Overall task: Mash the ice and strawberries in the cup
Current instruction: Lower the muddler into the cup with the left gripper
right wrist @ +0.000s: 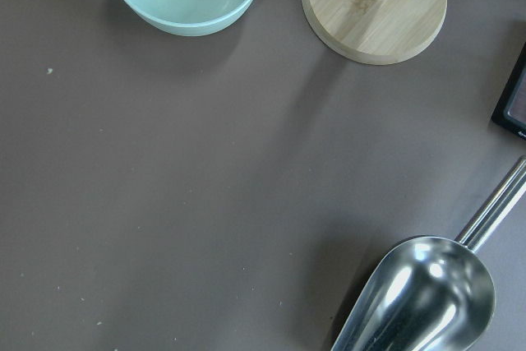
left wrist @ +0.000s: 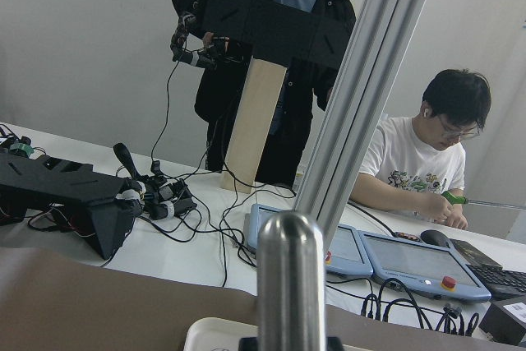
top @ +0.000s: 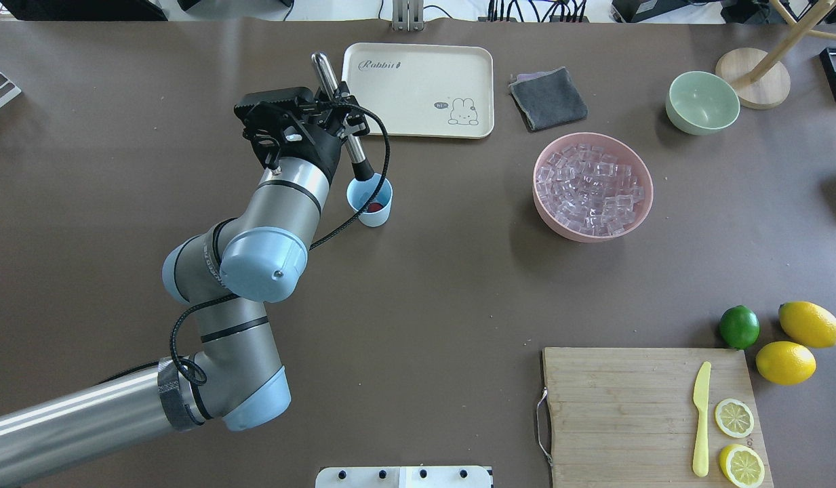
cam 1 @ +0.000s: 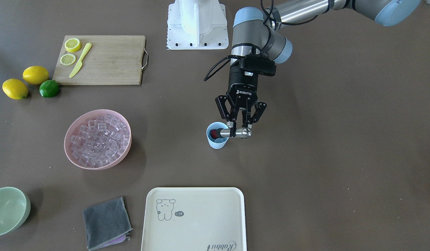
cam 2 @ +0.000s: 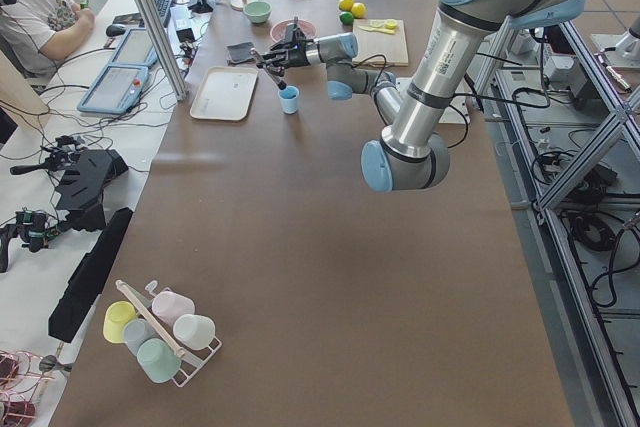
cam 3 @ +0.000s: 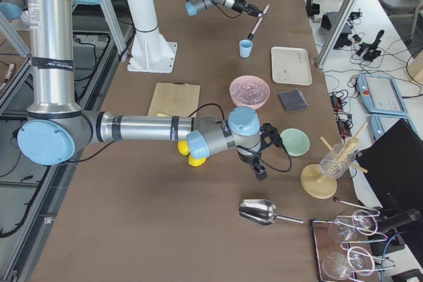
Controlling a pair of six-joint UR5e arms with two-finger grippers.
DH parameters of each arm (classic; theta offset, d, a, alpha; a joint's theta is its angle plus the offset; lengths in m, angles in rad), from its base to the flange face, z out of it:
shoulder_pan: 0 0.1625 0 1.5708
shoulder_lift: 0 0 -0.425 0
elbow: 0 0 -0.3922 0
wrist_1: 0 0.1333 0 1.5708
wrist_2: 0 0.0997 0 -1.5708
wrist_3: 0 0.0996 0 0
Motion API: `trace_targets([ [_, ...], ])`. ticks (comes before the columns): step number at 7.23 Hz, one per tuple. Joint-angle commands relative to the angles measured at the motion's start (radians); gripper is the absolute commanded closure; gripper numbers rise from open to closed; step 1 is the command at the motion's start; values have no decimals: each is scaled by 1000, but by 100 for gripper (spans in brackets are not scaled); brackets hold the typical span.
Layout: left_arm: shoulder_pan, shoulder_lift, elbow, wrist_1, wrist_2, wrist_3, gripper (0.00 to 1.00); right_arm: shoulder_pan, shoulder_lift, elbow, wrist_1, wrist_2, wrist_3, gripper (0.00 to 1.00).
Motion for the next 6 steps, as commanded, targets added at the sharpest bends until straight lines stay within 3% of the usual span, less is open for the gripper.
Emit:
trace_targets([
  [1, 38, 0, 8, 0, 30, -1, 100, 0, -4, 0, 0, 0, 0, 1],
  [6, 35, 0, 39, -9, 42, -4, 100, 2, -36, 23, 9, 0, 0, 1],
])
